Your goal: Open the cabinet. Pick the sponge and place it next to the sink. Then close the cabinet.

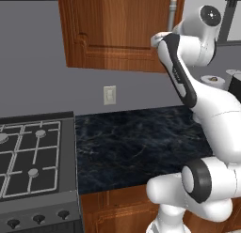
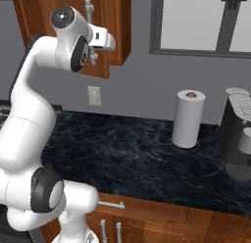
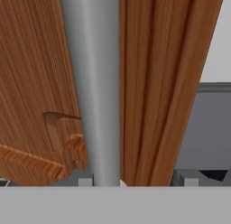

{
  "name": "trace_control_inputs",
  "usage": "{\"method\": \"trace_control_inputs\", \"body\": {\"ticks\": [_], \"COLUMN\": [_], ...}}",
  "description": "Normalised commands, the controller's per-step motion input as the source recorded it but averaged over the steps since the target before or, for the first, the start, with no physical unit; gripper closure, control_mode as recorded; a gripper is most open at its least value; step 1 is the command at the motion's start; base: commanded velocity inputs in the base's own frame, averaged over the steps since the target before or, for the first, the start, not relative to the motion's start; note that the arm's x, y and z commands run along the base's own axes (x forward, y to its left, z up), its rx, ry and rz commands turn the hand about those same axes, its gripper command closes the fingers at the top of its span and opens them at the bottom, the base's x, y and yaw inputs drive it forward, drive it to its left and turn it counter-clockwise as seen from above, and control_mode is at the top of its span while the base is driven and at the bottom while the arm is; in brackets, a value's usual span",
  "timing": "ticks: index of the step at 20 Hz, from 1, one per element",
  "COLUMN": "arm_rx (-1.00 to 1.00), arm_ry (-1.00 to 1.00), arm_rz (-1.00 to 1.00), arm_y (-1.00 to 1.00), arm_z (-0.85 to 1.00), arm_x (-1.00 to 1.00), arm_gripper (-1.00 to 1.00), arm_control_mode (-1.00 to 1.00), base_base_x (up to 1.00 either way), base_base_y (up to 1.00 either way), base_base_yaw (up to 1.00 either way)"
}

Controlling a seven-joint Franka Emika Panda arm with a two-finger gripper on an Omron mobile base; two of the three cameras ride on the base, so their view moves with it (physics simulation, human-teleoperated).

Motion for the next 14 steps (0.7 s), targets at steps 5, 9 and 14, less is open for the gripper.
{"method": "trace_control_inputs", "body": {"ticks": [5, 9, 14], "arm_rx": [0.00, 0.00, 0.00], "arm_ry": [0.00, 0.00, 0.00], "arm_rz": [0.00, 0.00, 0.00], "arm_y": [0.62, 0.66, 0.73], "arm_z": [0.00, 0.00, 0.00], "arm_x": [-0.43, -0.44, -0.42], "arm_gripper": [1.00, 1.00, 1.00], "arm_control_mode": [-1.00, -1.00, -1.00], "base_base_x": [0.00, 0.00, 0.00], "base_base_y": [0.00, 0.00, 0.00], "base_base_yaw": [0.00, 0.00, 0.00]}}
